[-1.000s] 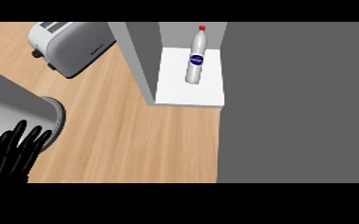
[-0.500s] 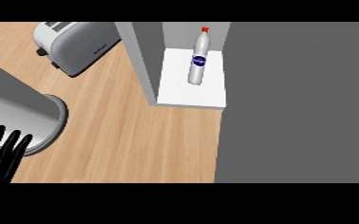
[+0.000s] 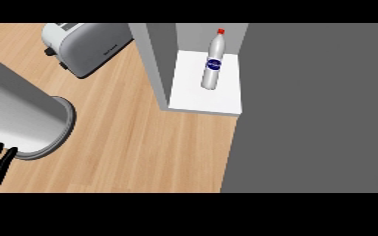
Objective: Pick up the bottled water, place it into the cabinet and close the cabinet
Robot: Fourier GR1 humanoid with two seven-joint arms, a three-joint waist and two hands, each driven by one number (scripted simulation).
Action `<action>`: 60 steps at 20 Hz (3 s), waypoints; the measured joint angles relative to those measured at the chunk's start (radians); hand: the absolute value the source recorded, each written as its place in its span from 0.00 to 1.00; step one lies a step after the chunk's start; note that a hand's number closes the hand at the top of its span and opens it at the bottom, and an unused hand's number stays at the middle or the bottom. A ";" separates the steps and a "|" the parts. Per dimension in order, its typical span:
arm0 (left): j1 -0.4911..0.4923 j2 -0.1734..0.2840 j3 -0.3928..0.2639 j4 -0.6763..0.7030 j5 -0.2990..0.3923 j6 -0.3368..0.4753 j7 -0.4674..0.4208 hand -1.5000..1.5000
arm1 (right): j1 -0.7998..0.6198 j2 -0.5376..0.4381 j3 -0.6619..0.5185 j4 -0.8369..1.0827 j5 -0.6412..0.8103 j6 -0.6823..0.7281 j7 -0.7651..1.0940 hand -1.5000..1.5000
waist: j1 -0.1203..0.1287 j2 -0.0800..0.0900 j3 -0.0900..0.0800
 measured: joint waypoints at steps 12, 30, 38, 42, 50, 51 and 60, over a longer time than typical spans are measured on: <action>0.069 0.046 0.093 0.027 0.043 -0.110 -0.037 0.00 | -0.381 0.226 0.185 0.063 0.148 -0.345 0.182 1.00 | 0.032 0.011 0.005; 0.285 0.060 0.312 0.124 0.097 -0.381 -0.132 0.00 | -1.140 0.423 0.201 0.593 -0.148 -0.536 0.358 1.00 | 0.020 0.034 0.022; 0.381 0.004 0.401 0.133 0.082 -0.435 -0.122 0.00 | -1.159 0.413 0.115 0.782 -0.252 -0.438 0.335 1.00 | -0.021 0.030 0.018; 0.411 -0.025 0.442 0.130 0.081 -0.461 -0.106 0.00 | -1.112 0.369 0.049 0.870 -0.264 -0.345 0.308 1.00 | -0.035 0.035 0.022; 0.446 -0.092 0.508 0.110 0.069 -0.504 -0.058 0.00 | -1.119 0.344 -0.046 1.023 -0.212 -0.246 0.230 1.00 | -0.042 0.033 0.019; 0.445 -0.096 0.511 0.105 0.066 -0.506 -0.050 0.00 | -1.125 0.342 -0.051 1.042 -0.199 -0.223 0.211 1.00 | -0.040 0.032 0.019; 0.418 -0.142 0.521 0.087 0.050 -0.518 0.004 0.00 | -1.151 0.352 -0.061 1.116 -0.085 -0.135 0.086 0.00 | -0.042 0.028 0.019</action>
